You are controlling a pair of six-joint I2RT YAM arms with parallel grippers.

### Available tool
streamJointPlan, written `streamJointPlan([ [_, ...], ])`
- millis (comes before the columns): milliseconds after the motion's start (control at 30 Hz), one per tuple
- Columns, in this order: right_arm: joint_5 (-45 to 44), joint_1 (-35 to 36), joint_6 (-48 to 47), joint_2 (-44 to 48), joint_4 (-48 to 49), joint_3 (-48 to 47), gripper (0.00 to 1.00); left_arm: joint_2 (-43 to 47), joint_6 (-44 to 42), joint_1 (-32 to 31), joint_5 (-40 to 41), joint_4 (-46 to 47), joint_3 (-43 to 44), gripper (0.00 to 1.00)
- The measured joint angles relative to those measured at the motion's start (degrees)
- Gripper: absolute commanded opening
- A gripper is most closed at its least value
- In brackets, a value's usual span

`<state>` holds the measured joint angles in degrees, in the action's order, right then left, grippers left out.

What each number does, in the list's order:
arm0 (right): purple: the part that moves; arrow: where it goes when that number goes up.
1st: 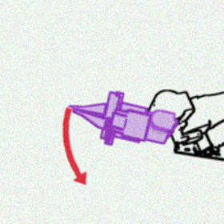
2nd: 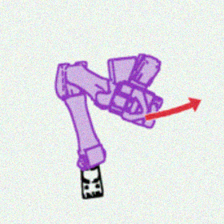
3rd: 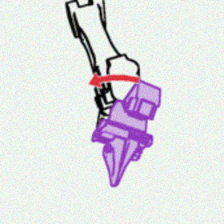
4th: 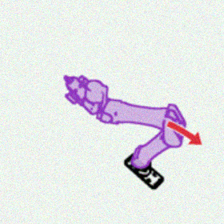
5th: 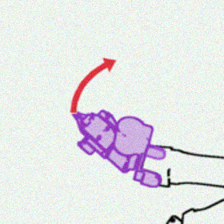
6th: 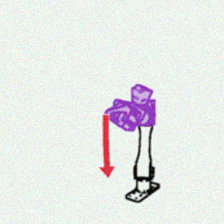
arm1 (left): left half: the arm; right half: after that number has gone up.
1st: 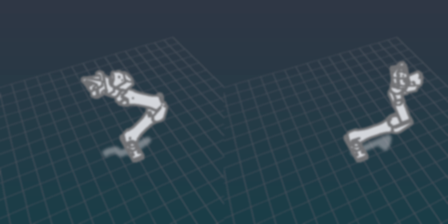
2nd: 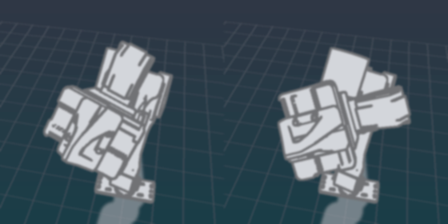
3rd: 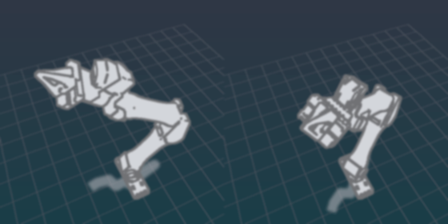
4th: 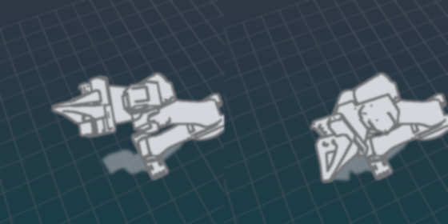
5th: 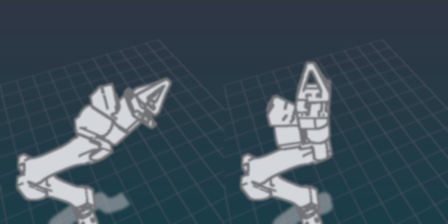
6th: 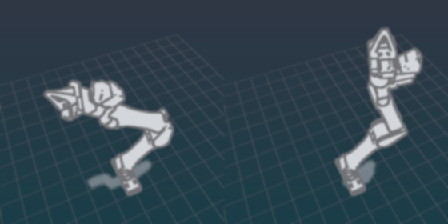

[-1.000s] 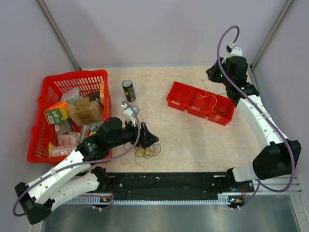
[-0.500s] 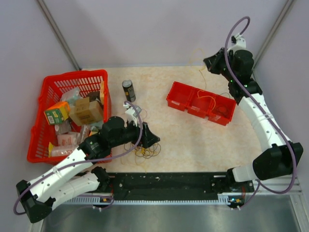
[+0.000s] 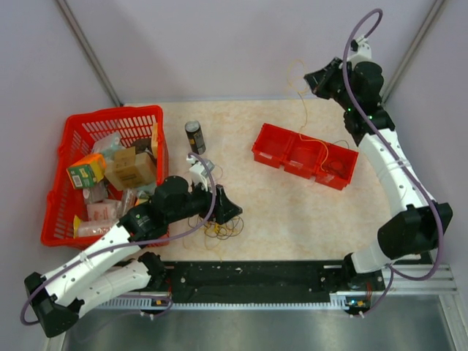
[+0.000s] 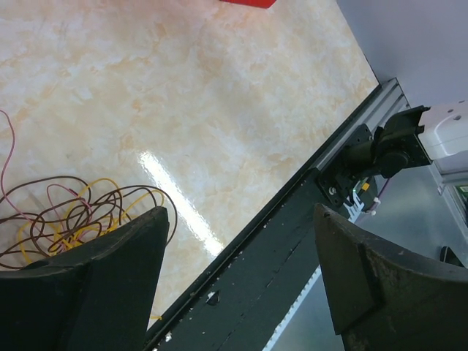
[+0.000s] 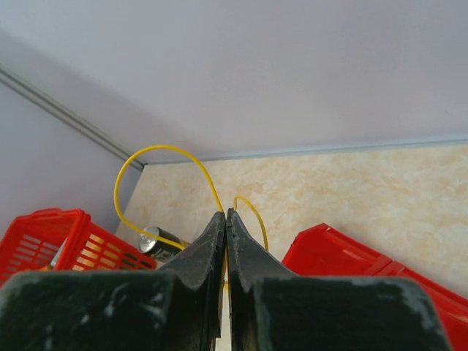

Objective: Untangle the cables

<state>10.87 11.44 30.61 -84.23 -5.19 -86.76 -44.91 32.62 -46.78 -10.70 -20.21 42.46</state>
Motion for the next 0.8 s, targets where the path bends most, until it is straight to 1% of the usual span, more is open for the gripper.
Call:
streamJointPlan([
  [133,0.5,0.0,-0.1,-4.7,-3.1,-8.7,0.00,-1.1,0.2,0.0,-0.4,0.7,0.0,0.84],
  [267,0.5,0.0,-1.2,-4.6,-4.4,-13.8,0.00,-1.0,0.2,0.0,-0.4,0.6,0.0,0.85],
  [433,-0.6,0.0,-3.5,-2.1,-5.1,-14.2,0.00,-0.7,0.2,0.0,-0.2,0.6,0.1,0.85],
  [600,-2.0,0.0,-5.8,-1.9,-6.5,-14.6,0.00,-1.3,0.2,0.0,-0.4,1.0,0.1,0.85],
  [800,-3.5,0.0,-8.6,-3.7,-9.5,-20.3,0.00,-1.8,0.2,0.0,-0.4,1.1,0.2,0.85],
])
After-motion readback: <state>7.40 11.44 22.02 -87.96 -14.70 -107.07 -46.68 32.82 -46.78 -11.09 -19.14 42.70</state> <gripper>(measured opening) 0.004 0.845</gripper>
